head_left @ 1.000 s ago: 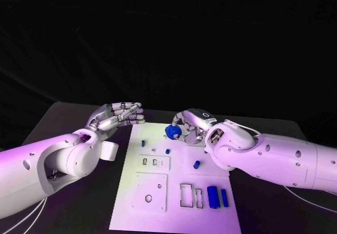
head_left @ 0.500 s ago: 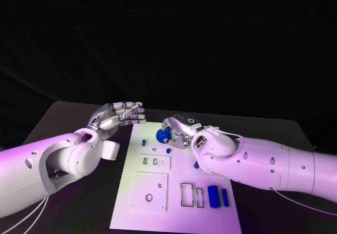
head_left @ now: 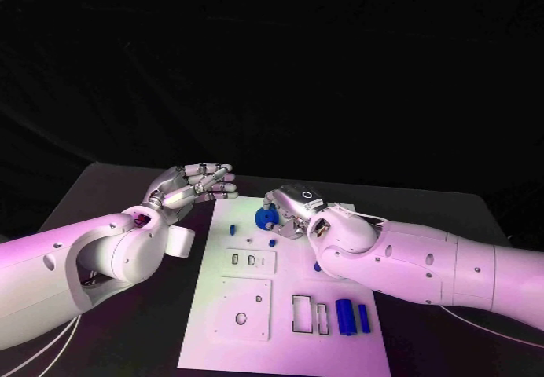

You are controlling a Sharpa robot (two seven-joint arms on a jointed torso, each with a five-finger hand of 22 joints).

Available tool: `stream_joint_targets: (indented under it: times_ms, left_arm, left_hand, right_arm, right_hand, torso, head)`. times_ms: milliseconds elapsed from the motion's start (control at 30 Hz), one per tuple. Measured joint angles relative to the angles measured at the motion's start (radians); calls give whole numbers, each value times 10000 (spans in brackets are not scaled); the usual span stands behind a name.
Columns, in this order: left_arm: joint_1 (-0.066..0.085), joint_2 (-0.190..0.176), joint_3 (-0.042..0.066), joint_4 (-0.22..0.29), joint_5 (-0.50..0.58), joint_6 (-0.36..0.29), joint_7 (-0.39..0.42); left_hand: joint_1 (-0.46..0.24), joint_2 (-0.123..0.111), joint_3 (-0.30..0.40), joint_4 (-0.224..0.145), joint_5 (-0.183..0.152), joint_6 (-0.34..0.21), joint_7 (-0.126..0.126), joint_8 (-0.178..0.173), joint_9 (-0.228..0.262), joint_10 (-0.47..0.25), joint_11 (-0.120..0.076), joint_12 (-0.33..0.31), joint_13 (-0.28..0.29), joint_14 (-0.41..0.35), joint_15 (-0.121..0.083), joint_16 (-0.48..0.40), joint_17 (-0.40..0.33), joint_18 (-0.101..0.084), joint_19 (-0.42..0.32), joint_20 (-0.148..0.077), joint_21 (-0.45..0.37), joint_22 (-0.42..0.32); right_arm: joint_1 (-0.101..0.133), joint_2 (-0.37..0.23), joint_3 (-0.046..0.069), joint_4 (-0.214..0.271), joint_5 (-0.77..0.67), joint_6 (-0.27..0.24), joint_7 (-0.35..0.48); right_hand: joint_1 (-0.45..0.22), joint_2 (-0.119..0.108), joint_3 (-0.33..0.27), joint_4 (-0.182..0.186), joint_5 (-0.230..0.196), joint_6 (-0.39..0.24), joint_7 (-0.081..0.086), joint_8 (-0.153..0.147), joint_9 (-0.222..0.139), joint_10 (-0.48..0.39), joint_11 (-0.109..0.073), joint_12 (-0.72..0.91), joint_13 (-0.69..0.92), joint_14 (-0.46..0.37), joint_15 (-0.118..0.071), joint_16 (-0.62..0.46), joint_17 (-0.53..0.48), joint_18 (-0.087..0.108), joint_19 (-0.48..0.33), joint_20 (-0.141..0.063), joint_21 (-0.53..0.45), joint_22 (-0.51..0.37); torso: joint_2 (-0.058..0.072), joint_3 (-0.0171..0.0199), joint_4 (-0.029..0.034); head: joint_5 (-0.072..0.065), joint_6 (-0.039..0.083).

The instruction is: Assemble the parts on the task board

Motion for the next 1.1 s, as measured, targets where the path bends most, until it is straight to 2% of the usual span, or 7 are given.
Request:
stream_joint_targets:
  times_ms: [467, 567, 667, 767, 833, 967, 1100]
  left_arm:
    - [1, 4, -3, -6, 0, 18, -5]
    - [1, 4, -3, -6, 0, 21, -6]
    - [1, 3, -3, -6, 0, 22, -7]
    - [1, 0, -2, -7, 0, 24, -10]
    - [1, -1, -1, -7, 0, 24, -13]
    - [1, -3, 0, -8, 0, 24, -22]
    - [1, -5, 0, -9, 0, 16, -28]
  left_hand:
    - [0, 0, 0, 0, 0, 0, 0, 0, 0, 0, 0, 0, 0, 0, 0, 0, -1, 0, 0, 0, 0, 1]
    - [0, 0, 0, 0, 0, 0, 0, 0, 0, 0, 0, 0, 0, 0, 0, 0, -1, 0, 0, 0, 0, 0]
    - [0, 0, 0, 0, 0, 0, 0, 0, 0, 0, 0, 0, 0, 0, 0, 0, -1, 0, 0, 0, 0, 1]
    - [0, 0, 0, 0, 0, 0, 0, 1, 0, 0, 0, 0, 0, 0, 0, 0, -1, 0, 0, 0, 0, 1]
    - [0, 0, 0, 0, 0, 0, 0, 1, 0, 0, 0, 0, 0, 0, 0, 0, -2, -1, 0, 0, 0, 1]
    - [0, 0, 112, -28, 0, 0, 0, 1, -14, 0, 0, 0, 0, 0, 0, 0, 40, 0, 0, 0, 0, -25]
    - [0, 0, 112, -28, 0, -37, -37, -40, -14, -35, 35, 0, 0, -3, 3, 0, 40, -1, 0, 0, 0, -25]
  right_arm:
    - [-19, 34, 7, -153, -144, 125, -101]
    - [-20, 44, 8, -175, -153, 126, -111]
    - [-31, 48, 6, -186, -153, 126, -111]
    - [-40, 53, -1, -189, -152, 129, -102]
    - [-40, 54, -1, -199, -146, 136, -87]
    - [-40, 29, -1, -209, -120, 172, -66]
    - [-38, -8, -1, -206, -92, 255, -47]
  right_hand:
    - [-131, -131, 64, -48, -46, 25, -25, -14, 16, -3, 3, 0, -2, 0, 0, 0, 0, 1, 0, 0, 0, -2]
    - [-268, -261, 136, -27, -145, 27, -120, -334, 17, -92, 145, -78, -2, 2, 9, 0, 6, 1, -58, 58, -37, -2]
    - [-428, -312, 147, -39, -291, -349, -13, -704, -95, -124, 305, -83, -2, -3, 182, 0, 8, 1, -43, 179, -44, -2]
    - [-519, -243, -805, -40, -373, -896, 215, -1432, -375, -194, 488, -166, -3, -18, 345, 0, 8, 2, -88, 379, -91, -3]
    - [-341, -65, -1423, 67, -373, -906, 225, -1668, -445, -230, 525, -186, -3, 1, 364, -1, 8, 1, -97, 388, -158, -3]
    - [-161, 115, -2130, 401, -173, -830, 279, -1870, -487, -247, 541, -207, -3, 16, 379, 0, 7, 1, -87, 450, -172, -4]
    - [-55, 220, -2221, 493, -116, -525, 230, -1870, -467, -244, 539, -184, -3, 16, 379, 0, 7, 2, -88, 450, -172, -5]
  torso:
    - [-3, 0, -8]
    - [-4, 0, -6]
    - [-4, -1, -4]
    - [-3, -2, 0]
    - [-2, -3, 0]
    - [-3, -3, -5]
    - [-2, -3, -10]
  head:
    - [12, -27]
    - [13, -27]
    - [13, -27]
    - [13, -26]
    - [18, -26]
    - [26, -35]
    - [28, -42]
